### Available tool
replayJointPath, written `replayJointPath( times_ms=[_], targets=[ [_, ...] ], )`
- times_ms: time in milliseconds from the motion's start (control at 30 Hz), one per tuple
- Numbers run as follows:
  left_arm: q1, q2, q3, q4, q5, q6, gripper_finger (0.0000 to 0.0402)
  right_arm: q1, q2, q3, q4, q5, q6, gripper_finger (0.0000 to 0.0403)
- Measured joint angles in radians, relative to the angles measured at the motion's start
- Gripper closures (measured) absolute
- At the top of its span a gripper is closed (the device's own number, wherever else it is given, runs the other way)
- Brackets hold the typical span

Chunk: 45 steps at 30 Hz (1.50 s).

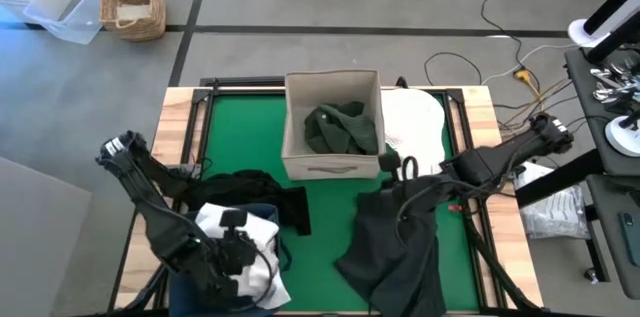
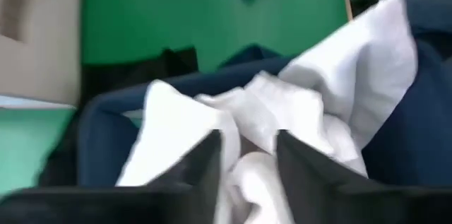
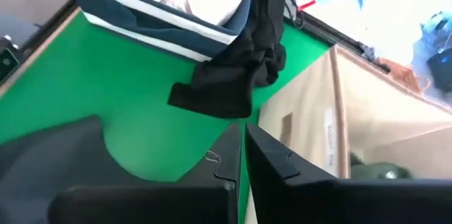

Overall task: Sort clothes
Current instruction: Put the white cloth into the blue laundry bin

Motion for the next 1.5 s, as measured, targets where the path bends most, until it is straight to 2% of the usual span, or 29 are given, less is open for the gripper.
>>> replayJointPath(
  times_ms=[67,133,367,467,633,733,867,933,1067,1200,1367,1500],
  targets=[
    [0.004,0.000,-0.044,0.037,0.021,-0.023,0.0360,-0.008,-0.008,-0.007,0.007,-0.001,-0.030,0.0392],
    [0.005,0.000,-0.073,0.045,0.019,-0.077,0.0388,-0.023,-0.009,-0.008,0.005,-0.001,-0.061,0.0391],
    [0.005,0.000,-0.149,0.121,0.012,-0.171,0.0399,-0.089,-0.010,-0.008,0.004,-0.008,-0.144,0.0390],
    [0.005,0.000,-0.190,0.116,0.023,-0.255,0.0401,-0.122,-0.010,-0.008,-0.001,-0.052,-0.158,0.0390],
    [0.005,0.000,-0.298,0.110,0.142,-0.454,0.0401,-0.171,-0.010,-0.008,-0.003,-0.165,-0.181,0.0390],
    [0.002,0.000,-0.357,0.161,0.231,-0.544,0.0401,-0.191,-0.010,-0.009,-0.004,-0.169,-0.184,0.0390],
    [-0.002,0.000,-0.387,0.282,0.284,-0.581,0.0401,-0.206,-0.010,-0.014,-0.006,-0.169,-0.186,0.0390],
    [-0.002,0.000,-0.387,0.330,0.304,-0.581,0.0401,-0.208,-0.010,-0.020,-0.006,-0.170,-0.189,0.0390],
    [-0.004,0.000,-0.326,0.296,0.272,-0.581,0.0401,-0.208,-0.010,-0.031,-0.005,-0.171,-0.181,0.0390],
    [-0.009,0.000,-0.236,0.201,0.223,-0.590,0.0401,-0.208,-0.010,-0.037,-0.005,-0.170,-0.166,0.0390],
    [-0.010,0.000,-0.138,0.017,0.214,-0.707,0.0402,-0.208,-0.010,-0.037,-0.006,-0.169,-0.167,0.0390],
    [-0.013,0.000,-0.078,-0.049,0.136,-0.656,0.0402,-0.208,-0.010,-0.037,-0.007,-0.168,-0.171,0.0390]
  ],
)
